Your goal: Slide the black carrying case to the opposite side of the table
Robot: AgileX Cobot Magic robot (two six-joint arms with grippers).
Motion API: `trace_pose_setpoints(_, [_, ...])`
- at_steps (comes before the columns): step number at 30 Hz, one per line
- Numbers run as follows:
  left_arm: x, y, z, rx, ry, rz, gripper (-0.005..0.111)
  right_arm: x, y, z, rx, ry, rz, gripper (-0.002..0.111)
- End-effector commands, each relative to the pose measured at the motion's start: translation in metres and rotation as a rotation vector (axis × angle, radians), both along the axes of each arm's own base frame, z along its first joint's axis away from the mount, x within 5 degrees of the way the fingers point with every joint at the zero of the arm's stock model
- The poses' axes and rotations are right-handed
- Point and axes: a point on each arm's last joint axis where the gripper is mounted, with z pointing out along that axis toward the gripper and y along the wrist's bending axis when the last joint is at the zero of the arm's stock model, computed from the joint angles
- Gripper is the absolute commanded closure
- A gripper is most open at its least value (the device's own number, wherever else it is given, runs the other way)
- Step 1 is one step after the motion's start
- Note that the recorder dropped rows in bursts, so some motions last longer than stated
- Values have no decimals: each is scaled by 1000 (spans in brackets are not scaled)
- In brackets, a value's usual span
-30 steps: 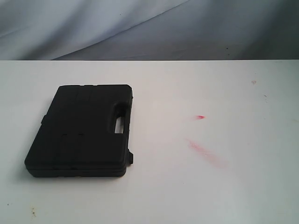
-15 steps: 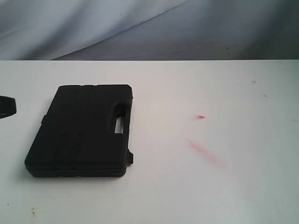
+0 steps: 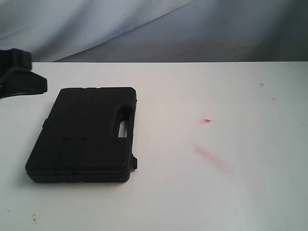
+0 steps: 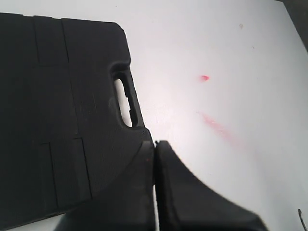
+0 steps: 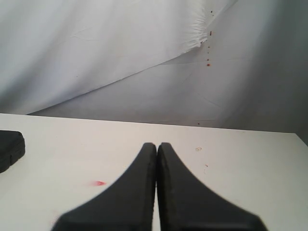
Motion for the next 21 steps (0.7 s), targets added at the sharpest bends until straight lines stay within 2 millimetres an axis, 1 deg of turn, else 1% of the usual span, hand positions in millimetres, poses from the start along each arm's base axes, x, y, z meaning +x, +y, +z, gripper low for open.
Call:
trace_pose_setpoints(1, [21,-28,-9,78,24,-12,107,0,0,-1,-2,-5,-6,108])
trace_pose_setpoints(7, [52,-63,-33,156,98,-15,107,0,0,-1,-2,-5,-6,108])
trace_pose_setpoints(12, [77,-88,-64,182,190,-35,107,0,0,-1,-2,-5,-6,108])
trace_pose_setpoints(18, [103,-102,-90,181,271,-16,107,0,0,-1,-2,-5,-6,108])
trace_pose_setpoints(21, [112,-107,-100,176,302,10,107,0,0,-1,-2,-5,-6,108])
